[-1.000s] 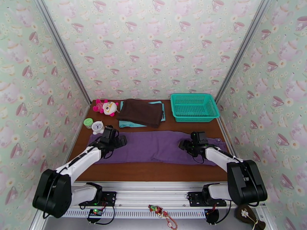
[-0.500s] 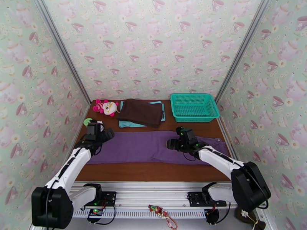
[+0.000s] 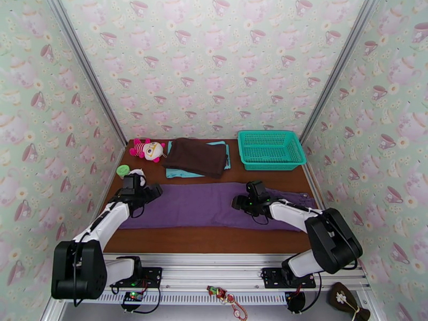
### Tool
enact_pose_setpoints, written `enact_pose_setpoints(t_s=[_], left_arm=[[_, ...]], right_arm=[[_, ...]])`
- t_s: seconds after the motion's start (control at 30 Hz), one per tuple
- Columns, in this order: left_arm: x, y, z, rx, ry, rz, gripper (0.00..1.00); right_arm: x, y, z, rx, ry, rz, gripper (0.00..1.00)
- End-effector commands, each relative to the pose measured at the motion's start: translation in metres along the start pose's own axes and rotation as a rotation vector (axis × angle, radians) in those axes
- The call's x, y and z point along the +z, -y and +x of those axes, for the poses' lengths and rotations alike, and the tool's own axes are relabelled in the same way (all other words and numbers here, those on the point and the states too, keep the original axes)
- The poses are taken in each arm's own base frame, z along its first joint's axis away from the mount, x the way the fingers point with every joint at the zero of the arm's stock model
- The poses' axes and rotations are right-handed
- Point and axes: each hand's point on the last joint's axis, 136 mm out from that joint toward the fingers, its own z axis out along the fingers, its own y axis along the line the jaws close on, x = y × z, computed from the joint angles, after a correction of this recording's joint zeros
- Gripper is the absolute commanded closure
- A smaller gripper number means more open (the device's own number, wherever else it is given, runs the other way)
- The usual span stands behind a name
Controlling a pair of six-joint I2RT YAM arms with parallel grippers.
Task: Fold and stack the trousers
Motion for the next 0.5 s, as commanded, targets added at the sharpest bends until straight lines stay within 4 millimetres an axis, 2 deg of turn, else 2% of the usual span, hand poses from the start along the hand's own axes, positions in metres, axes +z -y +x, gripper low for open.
enact_pose_setpoints(t_s=[0.0,0.1,0.23,0.33,0.47], left_arm=[[-0.009,-0.030,-0.020,-0.055,0.081,-0.174,0.00],[-0.008,-0.045,-0.028,-0.089,0.048,-0.215,0.00],[-0.002,-0.065,-0.028,-0.135,-0.014,-0.241,0.00],[0.009,-0.077,-0.023,-0.108,-0.069,-0.265,0.00],[0.022,-0.096,-0.021,-0.119,-0.142,-0.322,0.00]], right_arm=[[0.000,0.052,0.036,0.022,-0.158,0.191,0.27],[0.004,0.050,0.037,0.000,-0.188,0.171,0.27],[0.004,0.048,0.034,-0.032,-0.200,0.167,0.27],[-0.002,0.044,0.029,-0.068,-0.193,0.166,0.27],[-0.020,0.038,0.012,-0.125,-0.122,0.171,0.27]])
